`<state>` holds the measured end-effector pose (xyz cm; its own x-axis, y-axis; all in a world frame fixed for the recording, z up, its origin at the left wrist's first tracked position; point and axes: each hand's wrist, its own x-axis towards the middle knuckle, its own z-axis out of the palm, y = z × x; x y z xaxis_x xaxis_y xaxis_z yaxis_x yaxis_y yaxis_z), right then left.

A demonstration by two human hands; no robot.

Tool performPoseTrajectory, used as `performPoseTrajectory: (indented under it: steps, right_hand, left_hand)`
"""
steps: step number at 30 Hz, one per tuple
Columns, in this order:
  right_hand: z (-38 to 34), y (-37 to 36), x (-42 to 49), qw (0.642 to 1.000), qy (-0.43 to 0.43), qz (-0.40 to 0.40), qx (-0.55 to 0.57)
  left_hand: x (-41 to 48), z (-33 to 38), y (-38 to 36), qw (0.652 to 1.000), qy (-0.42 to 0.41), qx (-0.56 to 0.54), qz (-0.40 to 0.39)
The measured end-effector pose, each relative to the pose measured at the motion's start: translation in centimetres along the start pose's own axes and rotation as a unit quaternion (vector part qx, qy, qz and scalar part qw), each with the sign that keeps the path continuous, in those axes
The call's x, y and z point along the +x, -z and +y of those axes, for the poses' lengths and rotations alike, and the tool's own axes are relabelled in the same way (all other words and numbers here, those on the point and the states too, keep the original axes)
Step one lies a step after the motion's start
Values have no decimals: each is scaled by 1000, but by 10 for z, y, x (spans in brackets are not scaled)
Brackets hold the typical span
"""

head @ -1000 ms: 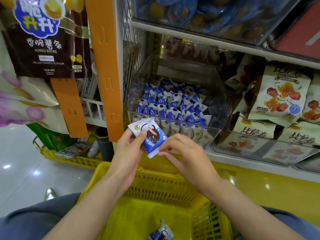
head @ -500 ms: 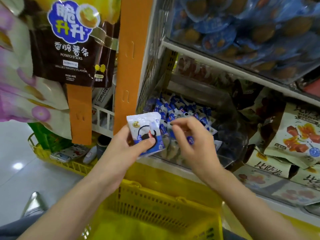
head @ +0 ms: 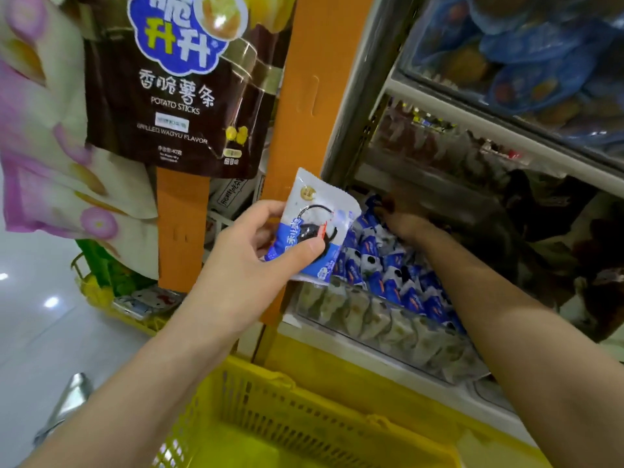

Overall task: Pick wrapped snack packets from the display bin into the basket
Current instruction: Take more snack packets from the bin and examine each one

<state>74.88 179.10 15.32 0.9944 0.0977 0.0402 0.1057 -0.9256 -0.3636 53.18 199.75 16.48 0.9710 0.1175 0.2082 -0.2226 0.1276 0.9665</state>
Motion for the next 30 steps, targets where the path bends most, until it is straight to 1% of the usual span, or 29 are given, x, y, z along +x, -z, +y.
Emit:
performPoseTrajectory:
  steps: [3,8,10,12,15,18,20,21,22,24,26,28,30]
  right_hand:
    - [2,-2,11,1000,-14,2,-23]
    - [9,2,17,999,-24,-12,-24]
    - [10,4,15,1000,-25,13,-12]
    - [10,8,9,996,-36,74,30]
    - [12,20,-7,980,-44,158,113]
    - [7,36,-38,951,-19,205,230]
    - [0,46,-66,931,1,225,289]
    - [-5,50,-80,925,-3,220,310]
    - [-9,54,-96,921,-12,197,337]
    - [-19,56,-128,909,-19,108,402]
    - [-30,55,-161,888,-18,21,458]
    - [-37,48,-188,872,-13,-35,487]
    - [-45,39,-209,885,-23,-45,462]
  left_hand:
    - [3,0,3,1000,-6,1,4]
    - [3,0,3,1000,-9,-1,2]
    - [1,1,2,1000,-4,-6,2]
    - [-1,1,1,1000,5,-4,7]
    - [-4,-2,-2,1000,22,12,12]
    - [-10,-7,-7,999,43,23,9]
    - [-15,-10,-12,998,55,30,8]
    - [-17,-12,-14,998,57,33,4]
    - [-20,-14,-16,998,60,36,-2]
    - [-25,-16,-21,997,72,37,-13]
    - [-29,-17,-27,994,99,27,-23]
    - [-34,-14,-33,989,140,-8,-37]
    - [-41,-10,-38,981,169,-61,-69]
